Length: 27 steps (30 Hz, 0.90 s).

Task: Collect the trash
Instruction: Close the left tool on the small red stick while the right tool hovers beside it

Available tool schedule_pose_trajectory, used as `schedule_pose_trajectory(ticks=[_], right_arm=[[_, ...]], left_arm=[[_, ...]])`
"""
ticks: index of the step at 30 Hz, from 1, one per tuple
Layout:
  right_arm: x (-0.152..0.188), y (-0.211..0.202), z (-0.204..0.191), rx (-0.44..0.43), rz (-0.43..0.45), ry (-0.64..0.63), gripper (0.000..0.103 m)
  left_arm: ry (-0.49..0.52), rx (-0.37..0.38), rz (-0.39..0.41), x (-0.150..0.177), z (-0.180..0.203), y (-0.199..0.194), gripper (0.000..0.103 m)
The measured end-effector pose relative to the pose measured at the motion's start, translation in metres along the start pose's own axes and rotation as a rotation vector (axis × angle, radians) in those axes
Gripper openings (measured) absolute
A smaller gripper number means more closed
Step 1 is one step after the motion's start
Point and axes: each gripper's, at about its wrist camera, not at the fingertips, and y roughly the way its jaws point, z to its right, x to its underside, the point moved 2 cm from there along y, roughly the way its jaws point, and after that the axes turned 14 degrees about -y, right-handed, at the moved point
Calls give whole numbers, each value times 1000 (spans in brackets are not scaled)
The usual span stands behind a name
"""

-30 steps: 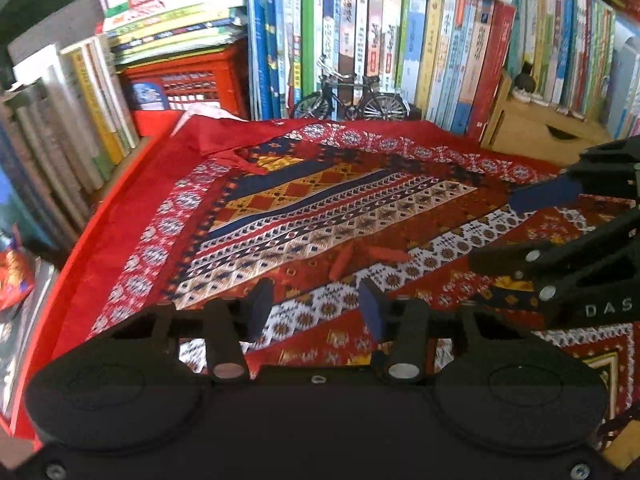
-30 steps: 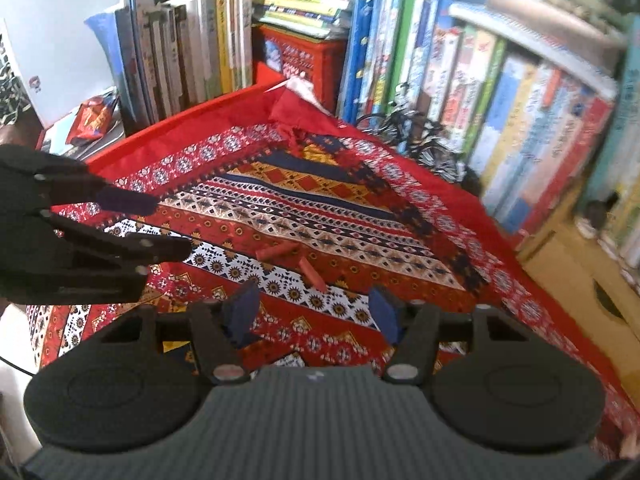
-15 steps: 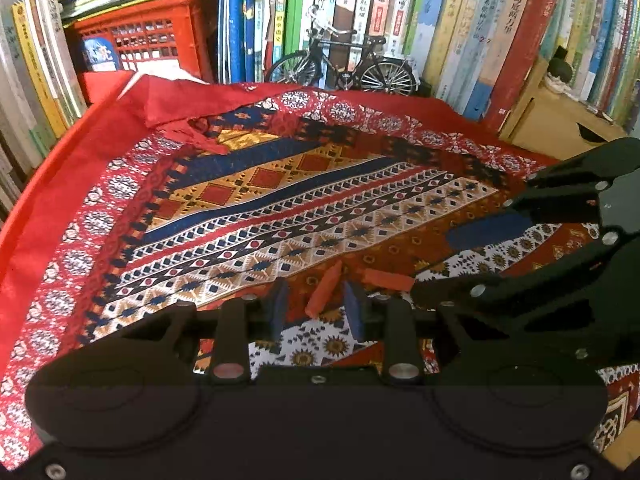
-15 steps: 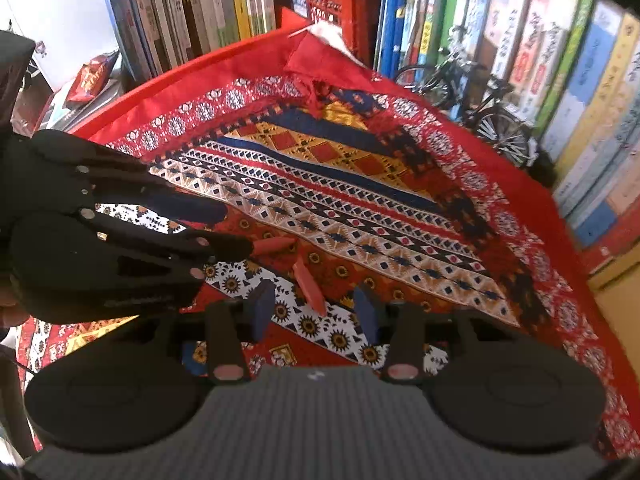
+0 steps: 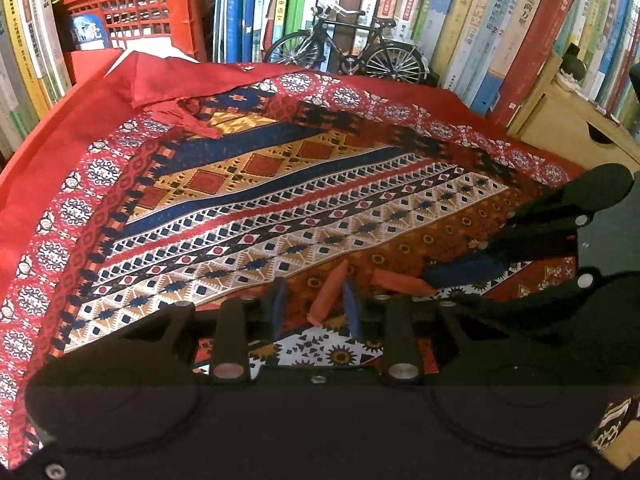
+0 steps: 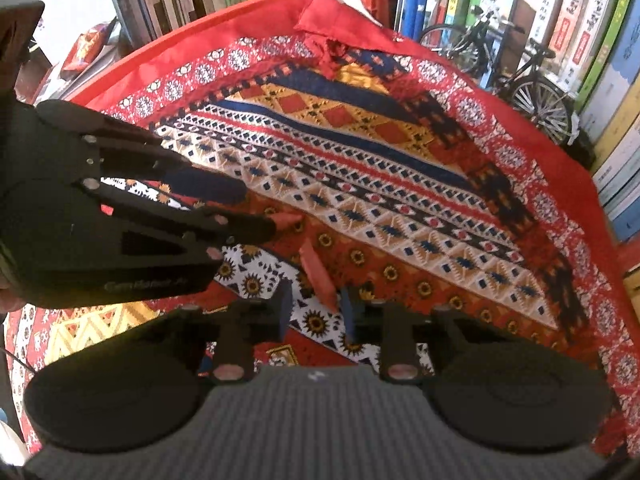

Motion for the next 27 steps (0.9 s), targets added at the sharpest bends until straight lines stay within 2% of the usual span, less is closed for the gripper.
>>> schedule_pose_trajectory(ticks=[6,14,17,18,19,22,24,26,27], right_arm=[[3,-5,0,11,18,13,18],[7,-8,8,21,26,48,19],[7,-7,9,16,26,54,27],[7,-6,9,16,25,55,29],[7,-5,9,17,24,55,29],[5,0,8,22,20,43,30],[3,3,7,24,18,28,37],[1,6,6,27,19,14,39],[0,6,5,26,19,9,25]], left_arm=[[-3,1,-1,2,0,3,28],[1,4,-5,4,3,7,31],[6,4,-2,4,6,9,29],[11,4,-4,4,7,8,16],[13,6,-10,4,8,9,10],[-9,1,-10,3,8,5,9],[-12,-4,-4,2,7,2,9],[-8,-16,4,2,7,-1,9],[-6,-18,8,1,6,-2,9]])
